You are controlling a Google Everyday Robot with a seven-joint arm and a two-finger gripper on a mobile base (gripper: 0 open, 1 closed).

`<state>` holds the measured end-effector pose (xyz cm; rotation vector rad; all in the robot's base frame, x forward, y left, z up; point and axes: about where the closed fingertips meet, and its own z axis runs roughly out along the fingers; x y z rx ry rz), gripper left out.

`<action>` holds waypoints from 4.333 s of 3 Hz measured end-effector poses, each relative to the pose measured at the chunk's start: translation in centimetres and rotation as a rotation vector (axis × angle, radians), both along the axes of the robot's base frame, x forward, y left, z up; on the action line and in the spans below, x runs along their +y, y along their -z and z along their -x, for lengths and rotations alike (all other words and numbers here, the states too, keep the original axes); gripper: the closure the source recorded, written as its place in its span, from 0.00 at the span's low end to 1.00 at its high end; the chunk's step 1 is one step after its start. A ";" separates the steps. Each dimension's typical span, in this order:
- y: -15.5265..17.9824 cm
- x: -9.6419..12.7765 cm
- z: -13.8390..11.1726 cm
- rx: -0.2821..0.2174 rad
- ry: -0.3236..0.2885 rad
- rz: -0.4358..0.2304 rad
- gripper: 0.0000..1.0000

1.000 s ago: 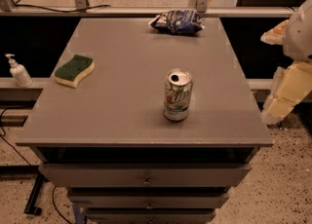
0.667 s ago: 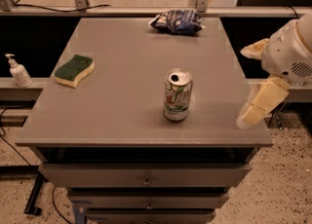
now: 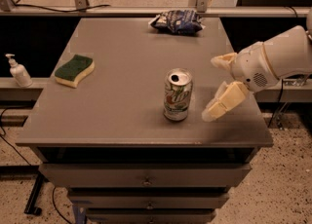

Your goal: Move 7up can near blue chip bag

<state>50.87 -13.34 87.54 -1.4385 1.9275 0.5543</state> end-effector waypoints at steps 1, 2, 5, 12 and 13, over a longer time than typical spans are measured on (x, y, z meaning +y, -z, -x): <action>1.3 3.0 -0.7 0.037 -0.026 -0.108 0.00; 2.2 5.4 -0.6 0.074 -0.044 -0.195 0.00; 1.5 6.2 -1.0 0.072 -0.057 -0.249 0.62; -4.1 -8.4 -15.2 -0.130 0.130 -0.200 1.00; -4.8 -10.4 -19.3 -0.178 0.182 -0.201 1.00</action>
Offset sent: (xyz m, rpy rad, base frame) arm 0.0061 0.0774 -0.0317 0.3017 0.1179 0.0569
